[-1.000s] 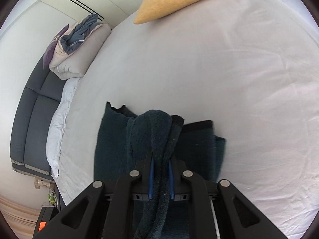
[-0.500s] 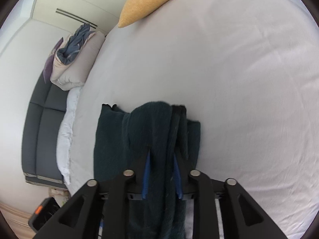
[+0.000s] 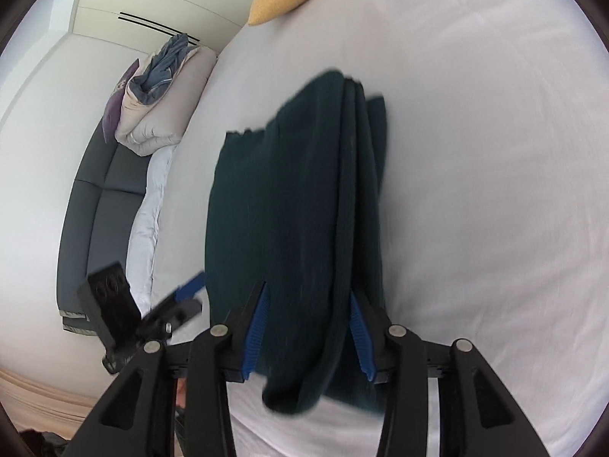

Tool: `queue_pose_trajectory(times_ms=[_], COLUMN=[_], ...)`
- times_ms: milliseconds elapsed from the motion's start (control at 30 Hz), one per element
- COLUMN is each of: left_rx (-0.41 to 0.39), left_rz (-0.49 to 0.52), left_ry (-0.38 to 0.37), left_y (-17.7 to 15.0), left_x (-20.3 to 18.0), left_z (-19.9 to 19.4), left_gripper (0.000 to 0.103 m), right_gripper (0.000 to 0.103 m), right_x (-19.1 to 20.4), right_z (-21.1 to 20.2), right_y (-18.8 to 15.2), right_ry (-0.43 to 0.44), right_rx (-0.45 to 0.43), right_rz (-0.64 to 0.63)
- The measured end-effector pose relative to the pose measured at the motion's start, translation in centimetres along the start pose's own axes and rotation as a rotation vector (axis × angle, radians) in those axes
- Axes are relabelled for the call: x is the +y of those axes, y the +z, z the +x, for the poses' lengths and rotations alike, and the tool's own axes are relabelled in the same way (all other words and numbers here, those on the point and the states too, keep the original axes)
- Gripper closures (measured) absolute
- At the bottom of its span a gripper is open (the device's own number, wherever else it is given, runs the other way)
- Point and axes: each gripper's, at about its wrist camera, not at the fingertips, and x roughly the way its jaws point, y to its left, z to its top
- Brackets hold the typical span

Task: Fold small clothes

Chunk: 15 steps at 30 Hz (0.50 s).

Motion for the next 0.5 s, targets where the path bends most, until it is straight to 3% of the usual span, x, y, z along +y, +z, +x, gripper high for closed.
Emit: queue_pose_trajectory(times_ms=[100, 133, 167, 267, 500], left_rx=[0.007, 0.013, 0.018, 0.032, 0.064], left_rz=[0.022, 0.03, 0.038, 0.041, 0.052], left_ry=[0.026, 0.035, 0.045, 0.06, 0.087], left_y=[-1.9, -2.0, -2.0, -3.2, -4.8], left_x=[-2.2, -2.3, -3.3, -5.1, -5.5], left_z=[2.3, 2.5, 3.3, 4.5, 5.5], left_gripper=[0.019, 0.019, 0.019, 0.02, 0.022], right_gripper=[0.067, 0.083, 0.089, 0.092, 0.094], right_x=[0.4, 0.6, 0.6, -0.1, -4.4], right_z=[0.3, 0.4, 0.3, -0.5, -0.6], right_y=[-1.8, -2.1, -2.5, -3.2, -4.1], right_ry=[-0.026, -0.037, -0.057, -0.057, -0.002], right_rx=[-0.006, -0.005, -0.018, -0.052, -0.066], right_rz=[-0.015, -0.024, -0.023, 0.012, 0.107])
